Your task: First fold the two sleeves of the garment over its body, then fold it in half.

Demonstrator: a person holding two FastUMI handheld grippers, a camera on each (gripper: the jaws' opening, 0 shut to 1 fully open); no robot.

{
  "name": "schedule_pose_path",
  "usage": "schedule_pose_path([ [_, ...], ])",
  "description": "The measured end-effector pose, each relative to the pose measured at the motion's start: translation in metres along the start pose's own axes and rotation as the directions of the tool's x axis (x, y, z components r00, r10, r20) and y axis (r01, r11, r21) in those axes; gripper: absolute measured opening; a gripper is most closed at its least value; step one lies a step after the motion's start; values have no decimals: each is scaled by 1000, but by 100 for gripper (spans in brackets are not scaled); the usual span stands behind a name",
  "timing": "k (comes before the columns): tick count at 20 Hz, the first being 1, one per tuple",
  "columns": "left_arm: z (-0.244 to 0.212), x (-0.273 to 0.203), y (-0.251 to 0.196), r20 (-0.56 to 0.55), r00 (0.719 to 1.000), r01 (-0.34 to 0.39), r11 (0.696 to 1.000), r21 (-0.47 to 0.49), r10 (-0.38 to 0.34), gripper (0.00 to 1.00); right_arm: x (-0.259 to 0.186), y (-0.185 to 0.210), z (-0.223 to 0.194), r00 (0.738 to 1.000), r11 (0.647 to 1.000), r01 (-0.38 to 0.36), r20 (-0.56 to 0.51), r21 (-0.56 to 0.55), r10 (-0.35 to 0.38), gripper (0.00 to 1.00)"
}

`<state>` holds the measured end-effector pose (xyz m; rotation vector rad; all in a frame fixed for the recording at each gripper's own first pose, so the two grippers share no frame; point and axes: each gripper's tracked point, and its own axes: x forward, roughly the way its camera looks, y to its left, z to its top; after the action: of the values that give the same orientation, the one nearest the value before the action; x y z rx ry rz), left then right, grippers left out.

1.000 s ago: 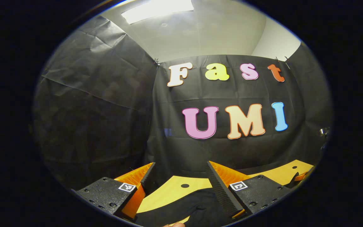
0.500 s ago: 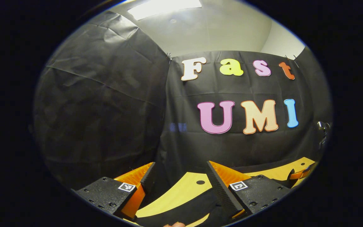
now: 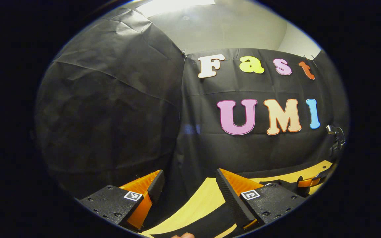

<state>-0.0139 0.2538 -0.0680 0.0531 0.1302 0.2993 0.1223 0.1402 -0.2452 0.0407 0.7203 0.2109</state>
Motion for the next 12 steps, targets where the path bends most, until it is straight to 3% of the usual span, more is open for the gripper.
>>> schedule_pose_path([
  [8, -25, 25, 29, -48, 999, 11, 1000, 7, -10, 92, 47, 51, -3, 999, 999, -11, -46, -43, 9, 2],
  [10, -31, 26, 30, -67, 997, 26, 1000, 10, -26, 94, 51, 66, -1, 999, 999, -40, -34, -33, 39, 6],
  [12, -35, 25, 31, -77, 997, 30, 1000, -3, -30, 95, 37, 68, 24, 997, 998, -30, 63, -63, 34, 66],
])
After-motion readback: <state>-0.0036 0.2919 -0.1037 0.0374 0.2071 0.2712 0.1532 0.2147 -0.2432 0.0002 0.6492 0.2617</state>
